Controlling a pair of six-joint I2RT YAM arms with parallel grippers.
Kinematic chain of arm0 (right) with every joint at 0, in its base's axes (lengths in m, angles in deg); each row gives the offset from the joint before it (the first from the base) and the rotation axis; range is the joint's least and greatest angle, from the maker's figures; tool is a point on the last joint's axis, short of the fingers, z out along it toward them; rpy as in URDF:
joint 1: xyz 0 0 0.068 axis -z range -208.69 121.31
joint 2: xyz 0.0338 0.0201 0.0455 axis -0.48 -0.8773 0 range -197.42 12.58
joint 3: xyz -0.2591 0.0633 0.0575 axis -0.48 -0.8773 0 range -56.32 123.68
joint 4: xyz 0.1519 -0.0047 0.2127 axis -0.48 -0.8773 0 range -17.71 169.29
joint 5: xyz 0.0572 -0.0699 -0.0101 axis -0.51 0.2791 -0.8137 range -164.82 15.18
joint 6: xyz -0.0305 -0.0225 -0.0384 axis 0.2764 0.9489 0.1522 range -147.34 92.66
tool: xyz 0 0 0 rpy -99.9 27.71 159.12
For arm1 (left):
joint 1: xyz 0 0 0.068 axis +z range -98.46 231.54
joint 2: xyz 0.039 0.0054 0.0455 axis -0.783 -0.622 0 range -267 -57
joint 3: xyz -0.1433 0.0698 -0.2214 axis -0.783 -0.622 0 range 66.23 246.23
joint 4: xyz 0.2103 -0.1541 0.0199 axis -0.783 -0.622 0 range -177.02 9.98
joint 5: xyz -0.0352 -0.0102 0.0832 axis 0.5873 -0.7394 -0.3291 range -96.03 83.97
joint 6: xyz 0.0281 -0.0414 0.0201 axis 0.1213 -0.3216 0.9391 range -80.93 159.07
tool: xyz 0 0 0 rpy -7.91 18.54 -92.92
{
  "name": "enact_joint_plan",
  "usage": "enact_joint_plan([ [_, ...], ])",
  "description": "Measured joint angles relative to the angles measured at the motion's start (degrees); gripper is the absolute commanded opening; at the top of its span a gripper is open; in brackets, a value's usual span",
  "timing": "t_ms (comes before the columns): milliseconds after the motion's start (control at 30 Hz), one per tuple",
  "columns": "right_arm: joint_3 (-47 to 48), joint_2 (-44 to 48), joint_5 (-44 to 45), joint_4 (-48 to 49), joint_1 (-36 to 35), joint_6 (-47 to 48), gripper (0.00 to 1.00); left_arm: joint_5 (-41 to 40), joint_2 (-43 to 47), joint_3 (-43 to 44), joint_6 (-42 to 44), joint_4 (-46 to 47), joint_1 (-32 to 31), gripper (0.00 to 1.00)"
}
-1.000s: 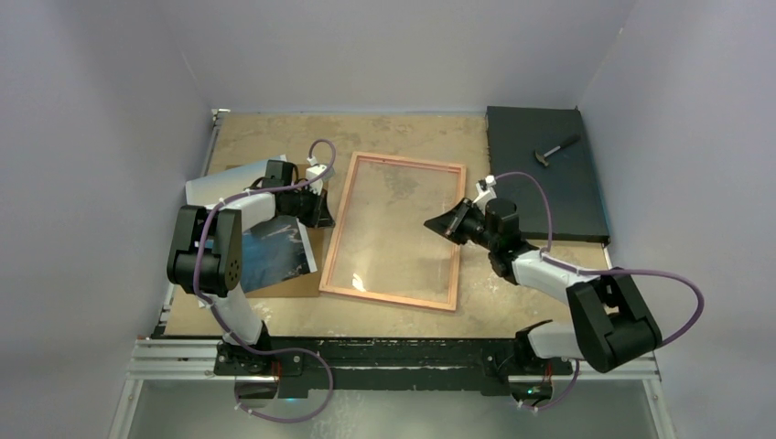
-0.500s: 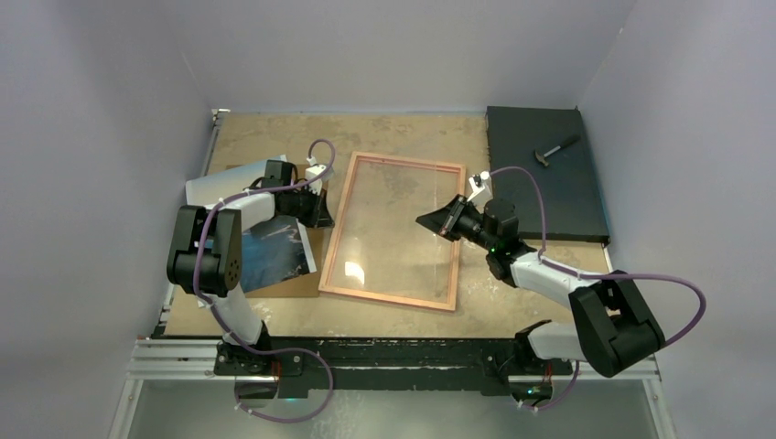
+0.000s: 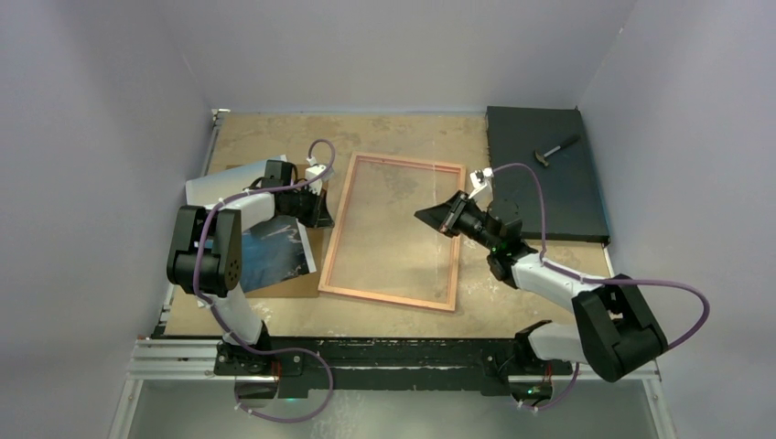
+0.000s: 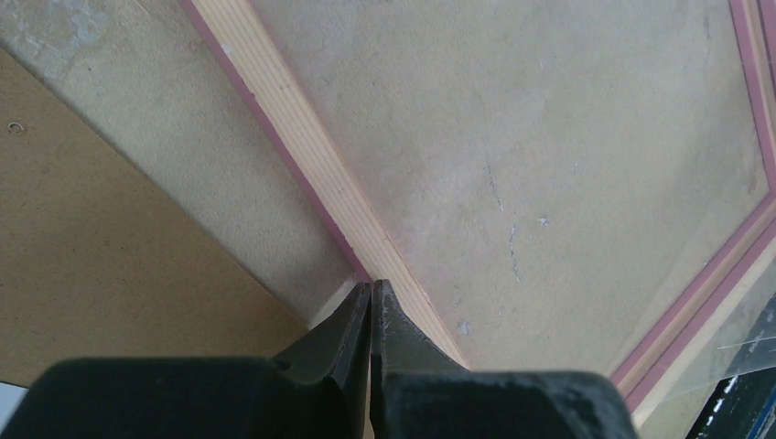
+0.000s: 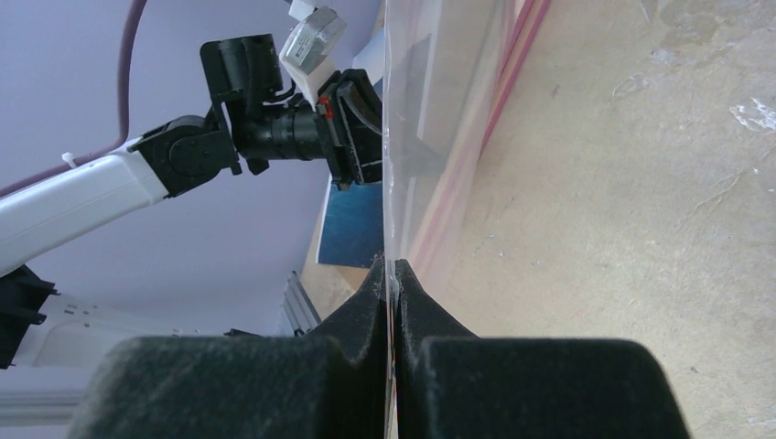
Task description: Put the photo into the frame
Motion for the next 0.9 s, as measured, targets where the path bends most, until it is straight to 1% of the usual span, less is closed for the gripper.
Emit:
enact_joint_plan([
  [333,0.0,-1.8,-0.7,1.0,0.0,-0.7,0.00,-0.3,0.2,-0.1,0.1,-0.1,0.0,0.00],
  [367,0.0,-1.9,-0.6,0.5,0.0,-0.9,0.02,-0.3,0.2,-0.1,0.1,-0.1,0.1,0.00],
  [467,-0.4,-2.3,0.4,-0.9,0.0,-1.2,0.14,-0.3,0.2,-0.1,0.1,-0.1,0.1,0.00],
  [567,-0.6,-3.1,0.7,-3.2,0.0,-1.5,0.33,-0.3,0.2,-0.1,0.1,-0.2,0.2,0.00],
  [700,-0.6,-3.9,0.3,-6.9,-0.5,-1.5,0.43,-0.2,0.2,-0.1,0.1,-0.2,0.2,0.00],
  [867,0.8,-4.0,0.3,-12.7,-0.7,0.3,0.65,-0.2,0.2,-0.2,0.1,-0.1,0.2,0.00],
  [900,1.5,-4.1,0.3,-14.1,-0.7,1.1,0.68,-0.2,0.2,-0.2,0.1,-0.1,0.2,0.00],
])
